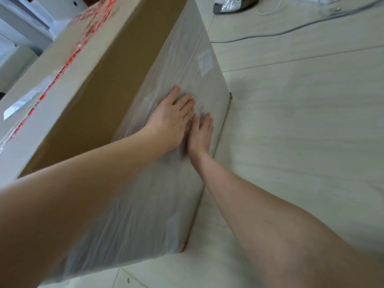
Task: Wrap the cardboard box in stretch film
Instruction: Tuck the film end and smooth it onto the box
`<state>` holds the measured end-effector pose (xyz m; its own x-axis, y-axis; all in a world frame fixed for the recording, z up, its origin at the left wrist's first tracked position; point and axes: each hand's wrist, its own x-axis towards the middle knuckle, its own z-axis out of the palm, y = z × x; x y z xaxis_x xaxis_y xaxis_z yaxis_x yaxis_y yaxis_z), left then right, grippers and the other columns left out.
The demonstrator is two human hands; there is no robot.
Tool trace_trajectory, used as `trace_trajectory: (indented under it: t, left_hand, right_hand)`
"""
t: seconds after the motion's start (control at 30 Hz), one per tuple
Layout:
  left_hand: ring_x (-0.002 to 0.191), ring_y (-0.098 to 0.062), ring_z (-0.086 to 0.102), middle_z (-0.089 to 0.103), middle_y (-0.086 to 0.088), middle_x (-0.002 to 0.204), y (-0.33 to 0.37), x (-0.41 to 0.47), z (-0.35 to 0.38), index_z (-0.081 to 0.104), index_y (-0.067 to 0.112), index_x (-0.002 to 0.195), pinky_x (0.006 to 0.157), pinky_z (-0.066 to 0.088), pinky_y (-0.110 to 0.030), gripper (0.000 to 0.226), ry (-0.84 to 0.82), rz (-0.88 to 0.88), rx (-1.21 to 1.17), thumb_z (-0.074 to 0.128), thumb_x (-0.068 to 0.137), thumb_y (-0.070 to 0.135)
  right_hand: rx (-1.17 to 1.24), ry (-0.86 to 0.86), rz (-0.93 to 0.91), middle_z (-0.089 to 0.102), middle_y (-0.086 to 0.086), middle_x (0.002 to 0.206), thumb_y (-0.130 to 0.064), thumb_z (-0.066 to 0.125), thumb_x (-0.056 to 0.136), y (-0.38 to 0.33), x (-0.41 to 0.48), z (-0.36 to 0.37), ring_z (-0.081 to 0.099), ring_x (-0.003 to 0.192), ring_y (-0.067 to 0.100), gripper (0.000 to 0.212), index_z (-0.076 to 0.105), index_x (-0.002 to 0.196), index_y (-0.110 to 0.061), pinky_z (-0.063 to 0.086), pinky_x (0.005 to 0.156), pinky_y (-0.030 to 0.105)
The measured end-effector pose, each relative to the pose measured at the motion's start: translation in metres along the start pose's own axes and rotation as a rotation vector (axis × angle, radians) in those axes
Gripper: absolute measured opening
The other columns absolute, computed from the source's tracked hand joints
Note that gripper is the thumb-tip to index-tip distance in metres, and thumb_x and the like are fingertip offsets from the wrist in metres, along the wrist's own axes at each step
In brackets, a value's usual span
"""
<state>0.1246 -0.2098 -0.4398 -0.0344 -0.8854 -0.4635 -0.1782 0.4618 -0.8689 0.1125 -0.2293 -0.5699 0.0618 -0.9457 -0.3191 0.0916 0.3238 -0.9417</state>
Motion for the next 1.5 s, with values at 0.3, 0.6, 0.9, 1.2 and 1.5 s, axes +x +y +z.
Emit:
trace_trajectory:
  t: [0.3, 0.6, 0.9, 1.2, 1.5]
  left_hand:
    - [0.147, -0.031, -0.012, -0.011, -0.012, 0.159, -0.001, 0.005, 0.015, -0.005, 0.006, 0.151, 0.113, -0.01, -0.055, 0.067, -0.008, 0.004, 0.069, 0.009, 0.099, 0.046]
    - [0.148, -0.026, -0.008, -0.008, -0.009, 0.16, -0.017, 0.009, -0.001, -0.004, 0.007, 0.151, 0.116, -0.006, -0.047, 0.068, -0.034, -0.012, 0.012, 0.01, 0.1, 0.05]
    - [0.148, -0.022, -0.007, -0.006, -0.008, 0.16, -0.055, -0.004, -0.018, -0.001, 0.009, 0.152, 0.117, -0.009, -0.047, 0.064, 0.082, -0.095, -0.076, 0.012, 0.101, 0.044]
    - [0.147, -0.028, -0.011, -0.009, -0.011, 0.16, -0.03, -0.021, -0.004, -0.006, 0.005, 0.151, 0.116, -0.008, -0.05, 0.065, 0.015, -0.076, 0.006, 0.009, 0.101, 0.044]
    - [0.147, -0.031, -0.009, -0.009, -0.013, 0.159, -0.032, -0.017, 0.008, -0.006, 0.004, 0.15, 0.116, -0.006, -0.051, 0.065, 0.021, -0.068, 0.05, 0.009, 0.101, 0.043]
  right_hand:
    - [-0.034, 0.038, 0.083, 0.0, 0.004, 0.161, -0.046, 0.023, 0.101, -0.006, 0.002, 0.019, -0.001, 0.148, 0.022, 0.059, 0.005, 0.153, -0.023, 0.002, 0.117, 0.04]
    - [-0.04, 0.016, 0.065, 0.013, 0.015, 0.158, -0.049, 0.029, 0.1, -0.011, 0.012, 0.003, 0.012, 0.146, 0.026, 0.063, 0.016, 0.152, -0.015, 0.009, 0.117, 0.036]
    - [0.003, 0.106, 0.072, 0.013, 0.013, 0.158, -0.047, 0.03, 0.1, -0.029, 0.011, -0.018, 0.014, 0.146, 0.024, 0.064, 0.016, 0.152, -0.012, 0.011, 0.116, 0.032]
    - [-0.031, 0.015, -0.047, 0.007, 0.006, 0.16, -0.045, 0.028, 0.101, -0.033, -0.019, 0.01, 0.005, 0.147, 0.021, 0.063, 0.011, 0.152, -0.014, 0.008, 0.118, 0.039]
    - [-0.037, 0.062, -0.029, 0.004, 0.003, 0.161, -0.047, 0.026, 0.1, -0.032, -0.015, 0.025, 0.001, 0.147, 0.019, 0.061, 0.009, 0.153, -0.02, 0.004, 0.117, 0.041]
